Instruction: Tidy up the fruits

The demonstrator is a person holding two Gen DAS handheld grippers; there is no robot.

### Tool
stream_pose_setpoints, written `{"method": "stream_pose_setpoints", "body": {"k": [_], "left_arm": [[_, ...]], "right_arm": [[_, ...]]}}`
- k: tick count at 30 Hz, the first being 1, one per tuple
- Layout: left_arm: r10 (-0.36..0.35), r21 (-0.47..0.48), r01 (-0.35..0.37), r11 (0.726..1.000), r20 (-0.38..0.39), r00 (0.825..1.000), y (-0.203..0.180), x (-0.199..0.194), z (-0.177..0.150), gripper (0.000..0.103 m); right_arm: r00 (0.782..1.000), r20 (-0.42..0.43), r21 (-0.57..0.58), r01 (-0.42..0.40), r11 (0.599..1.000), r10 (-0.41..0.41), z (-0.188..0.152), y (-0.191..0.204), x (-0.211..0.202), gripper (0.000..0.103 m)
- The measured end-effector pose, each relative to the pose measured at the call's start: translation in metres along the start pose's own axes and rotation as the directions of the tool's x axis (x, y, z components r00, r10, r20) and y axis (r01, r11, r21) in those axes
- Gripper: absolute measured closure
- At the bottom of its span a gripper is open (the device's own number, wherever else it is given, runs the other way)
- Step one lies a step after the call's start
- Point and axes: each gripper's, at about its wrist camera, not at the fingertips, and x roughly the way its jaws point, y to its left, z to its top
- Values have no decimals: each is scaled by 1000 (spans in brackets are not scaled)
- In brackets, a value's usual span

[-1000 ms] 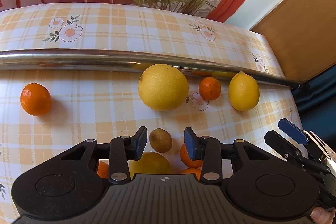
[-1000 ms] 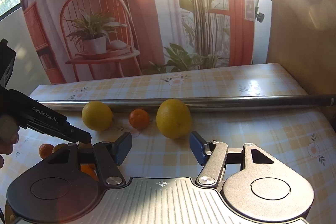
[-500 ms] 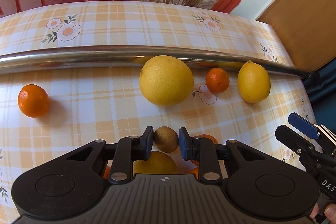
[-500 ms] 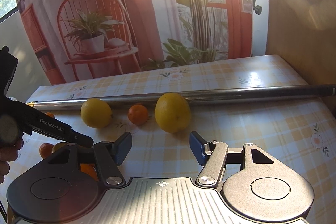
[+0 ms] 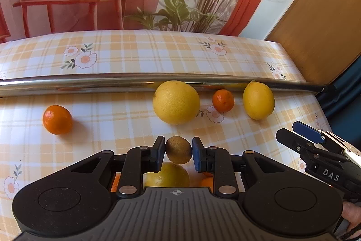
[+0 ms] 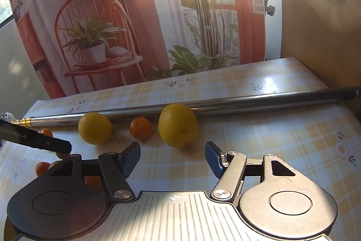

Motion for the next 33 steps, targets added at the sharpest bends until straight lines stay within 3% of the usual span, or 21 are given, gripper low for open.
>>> {"method": "stream_pose_setpoints", "body": {"k": [6, 14, 17, 22, 27, 33], "left_arm": [[64, 31, -68, 997, 120, 991, -1, -28, -16, 76], [106, 57, -120, 991, 208, 972, 0, -57, -34, 76], [114, 45, -128, 991, 235, 965, 2, -63, -39, 76], [146, 36, -161, 986, 266, 953, 5, -68, -47, 76], [161, 18, -172, 985, 272, 949, 9, -71, -54, 76], [171, -5, -177, 984, 279, 945, 15, -72, -57, 76]], "right_arm": [[1000, 4, -15, 15, 1000, -15, 0, 1, 6, 42], [1000, 19, -79, -11, 997, 13, 6, 13, 13, 42], [998, 61, -117, 24, 993, -17, 11, 14, 22, 40], [989, 131, -168, 93, 981, -71, 9, 11, 42, 40], [983, 178, -176, 79, 981, -47, 5, 12, 55, 40], [986, 164, -160, 69, 985, -42, 2, 12, 67, 44]]}}
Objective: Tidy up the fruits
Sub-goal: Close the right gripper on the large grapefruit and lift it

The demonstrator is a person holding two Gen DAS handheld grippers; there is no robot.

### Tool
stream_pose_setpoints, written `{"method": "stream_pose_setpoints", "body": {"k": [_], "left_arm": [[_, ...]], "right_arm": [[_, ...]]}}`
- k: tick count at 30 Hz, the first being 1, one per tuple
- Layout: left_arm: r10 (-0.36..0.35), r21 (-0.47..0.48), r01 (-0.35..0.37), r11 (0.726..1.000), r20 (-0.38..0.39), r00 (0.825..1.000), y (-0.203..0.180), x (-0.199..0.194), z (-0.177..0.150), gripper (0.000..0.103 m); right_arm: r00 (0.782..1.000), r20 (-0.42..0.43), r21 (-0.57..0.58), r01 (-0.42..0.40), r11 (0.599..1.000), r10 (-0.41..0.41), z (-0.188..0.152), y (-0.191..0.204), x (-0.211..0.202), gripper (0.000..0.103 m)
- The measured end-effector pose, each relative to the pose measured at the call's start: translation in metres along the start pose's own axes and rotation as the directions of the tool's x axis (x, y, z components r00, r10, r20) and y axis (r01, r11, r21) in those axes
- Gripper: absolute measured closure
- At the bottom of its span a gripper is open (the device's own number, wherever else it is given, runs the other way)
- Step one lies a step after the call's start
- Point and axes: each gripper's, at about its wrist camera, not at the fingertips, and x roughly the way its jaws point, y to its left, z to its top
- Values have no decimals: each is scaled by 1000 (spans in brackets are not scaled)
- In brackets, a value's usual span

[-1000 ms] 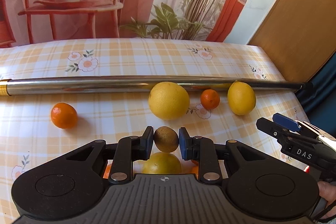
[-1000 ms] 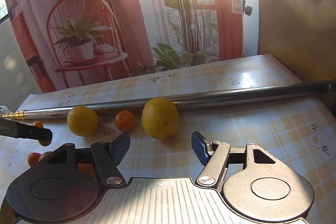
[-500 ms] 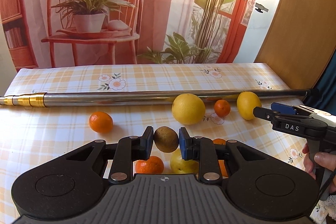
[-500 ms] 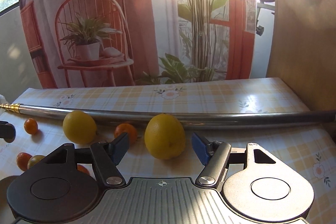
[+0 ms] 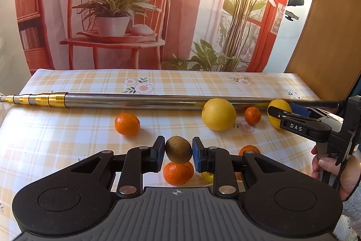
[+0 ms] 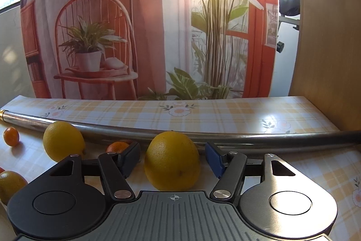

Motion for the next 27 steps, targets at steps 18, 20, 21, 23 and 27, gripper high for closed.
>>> {"method": "stream_pose_setpoints", "body": {"k": [18, 20, 21, 23, 27], "left_arm": [[30, -29, -30, 999, 5, 1000, 5, 0, -2, 76], [34, -28, -34, 999, 4, 999, 5, 0, -3, 76], [36, -26, -36, 999, 3, 999, 5, -1, -3, 76], [41, -24, -41, 999, 0, 999, 5, -1, -5, 75], [45, -26, -45, 999, -9, 999, 6, -1, -7, 76]], "right_arm": [[999, -47, 19, -9, 1000, 9, -5, 0, 4, 53], [999, -37, 35, -7, 999, 8, -6, -2, 1, 53], [1000, -30, 44, -5, 999, 7, -7, -3, 0, 53], [1000, -25, 62, -10, 998, 12, -7, -7, -1, 53], [999, -28, 63, -12, 998, 14, -7, -9, 0, 53]]}}
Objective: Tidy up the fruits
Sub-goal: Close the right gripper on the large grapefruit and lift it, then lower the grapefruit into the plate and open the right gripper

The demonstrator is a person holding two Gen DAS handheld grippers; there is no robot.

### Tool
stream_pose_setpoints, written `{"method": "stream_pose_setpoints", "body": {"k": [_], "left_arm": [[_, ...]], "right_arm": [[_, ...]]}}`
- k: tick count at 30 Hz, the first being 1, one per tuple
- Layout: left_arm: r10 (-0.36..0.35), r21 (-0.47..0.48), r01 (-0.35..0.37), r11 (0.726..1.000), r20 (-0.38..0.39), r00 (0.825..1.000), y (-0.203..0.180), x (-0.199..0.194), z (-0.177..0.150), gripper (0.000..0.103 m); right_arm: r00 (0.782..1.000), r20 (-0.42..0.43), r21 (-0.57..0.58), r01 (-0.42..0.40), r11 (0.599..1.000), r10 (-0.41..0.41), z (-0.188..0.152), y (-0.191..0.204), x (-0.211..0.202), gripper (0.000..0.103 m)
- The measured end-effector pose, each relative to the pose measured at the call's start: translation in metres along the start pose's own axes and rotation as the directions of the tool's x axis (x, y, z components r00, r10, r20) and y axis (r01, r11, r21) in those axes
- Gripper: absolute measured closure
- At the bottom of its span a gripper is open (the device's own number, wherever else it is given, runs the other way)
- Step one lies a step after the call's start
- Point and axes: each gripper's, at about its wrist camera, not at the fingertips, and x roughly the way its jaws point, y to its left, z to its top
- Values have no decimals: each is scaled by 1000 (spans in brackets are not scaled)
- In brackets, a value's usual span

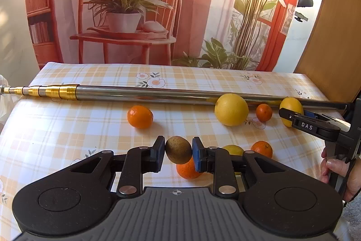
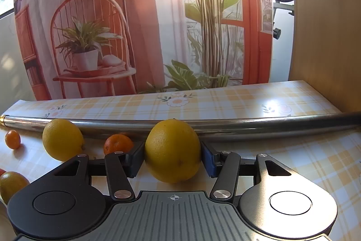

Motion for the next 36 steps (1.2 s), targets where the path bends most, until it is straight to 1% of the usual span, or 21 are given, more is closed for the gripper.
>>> {"method": "stream_pose_setpoints", "body": {"k": [7, 14, 17, 20, 26, 30, 36], "left_arm": [[6, 8, -6, 1000, 1, 1000, -1, -2, -1, 75], [-3, 6, 3, 1000, 10, 1000, -2, -5, -2, 75], [-12, 11, 12, 1000, 13, 1000, -2, -9, -3, 75], [-22, 15, 22, 1000, 14, 1000, -2, -15, -7, 76], [-42, 32, 41, 999, 7, 999, -4, -23, -15, 76], [-54, 37, 54, 998, -3, 999, -5, -28, -23, 75], [-77, 44, 78, 996, -20, 997, -5, -35, -37, 75]], "right_arm": [[1000, 1, 2, -2, 1000, 2, 0, 0, 0, 53], [1000, 17, 41, -11, 999, 10, -3, -5, -7, 54], [1000, -1, 43, 0, 999, 0, -6, -3, -12, 54], [1000, -8, 36, -15, 999, 15, -9, 2, -20, 54], [999, -6, 85, -36, 996, 37, -14, 7, -46, 54], [999, -8, 78, -49, 996, 50, -16, 14, -63, 54], [996, -4, 85, -91, 992, 92, -20, 25, -92, 54]]}}
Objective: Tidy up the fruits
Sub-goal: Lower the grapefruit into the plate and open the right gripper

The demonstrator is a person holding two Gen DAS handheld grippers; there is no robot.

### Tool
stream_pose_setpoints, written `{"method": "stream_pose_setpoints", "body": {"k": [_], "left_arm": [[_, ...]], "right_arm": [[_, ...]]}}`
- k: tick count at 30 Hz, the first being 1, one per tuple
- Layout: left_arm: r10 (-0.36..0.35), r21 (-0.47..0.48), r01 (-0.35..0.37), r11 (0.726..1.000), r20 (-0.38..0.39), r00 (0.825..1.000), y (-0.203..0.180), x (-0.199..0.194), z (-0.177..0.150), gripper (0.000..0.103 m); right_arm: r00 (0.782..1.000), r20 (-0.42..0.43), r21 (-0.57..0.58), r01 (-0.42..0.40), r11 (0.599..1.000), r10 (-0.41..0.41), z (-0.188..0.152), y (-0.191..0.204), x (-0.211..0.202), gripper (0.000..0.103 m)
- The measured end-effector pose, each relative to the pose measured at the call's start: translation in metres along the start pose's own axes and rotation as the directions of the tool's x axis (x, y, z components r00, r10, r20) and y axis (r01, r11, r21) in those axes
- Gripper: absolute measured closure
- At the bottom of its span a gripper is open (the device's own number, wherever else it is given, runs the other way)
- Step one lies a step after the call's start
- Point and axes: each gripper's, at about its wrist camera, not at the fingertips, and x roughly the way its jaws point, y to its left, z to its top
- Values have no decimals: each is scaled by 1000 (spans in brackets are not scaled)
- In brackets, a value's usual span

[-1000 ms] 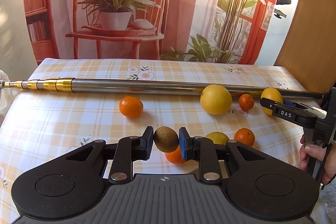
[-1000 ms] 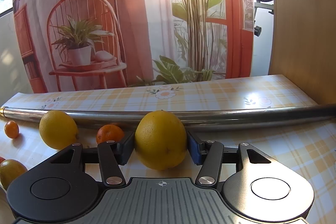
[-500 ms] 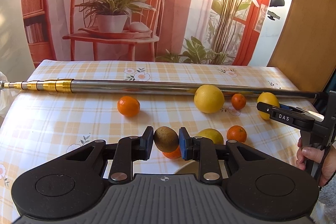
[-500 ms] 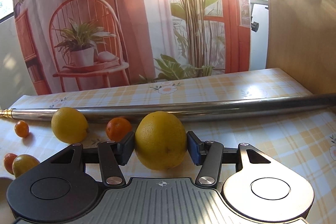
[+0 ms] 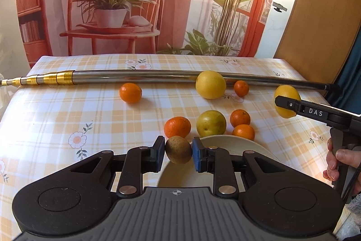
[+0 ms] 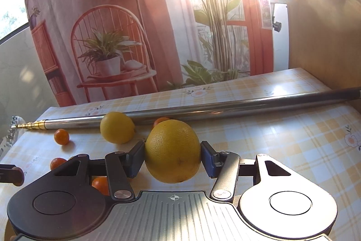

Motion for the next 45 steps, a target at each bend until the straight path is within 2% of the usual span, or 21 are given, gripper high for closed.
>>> {"method": "stream_pose_setpoints", "body": {"k": [7, 17, 32, 45], "left_arm": [[-22, -4, 22, 1000, -22, 1000, 1, -5, -18, 76], [-36, 5, 36, 999, -44, 998, -3, -8, -29, 76], [-35, 24, 37, 999, -79, 996, -6, -8, -42, 76], [-19, 66, 26, 998, -93, 995, -12, -6, -51, 76]], "right_arm": [[997, -41, -62, -67, 996, 65, -13, 28, -17, 54], [982, -107, -124, -171, 977, 158, -29, 64, -31, 54], [964, -194, -196, -220, 956, 182, -44, 89, -29, 54], [962, -210, -214, -222, 951, 177, -48, 96, -31, 54]]}}
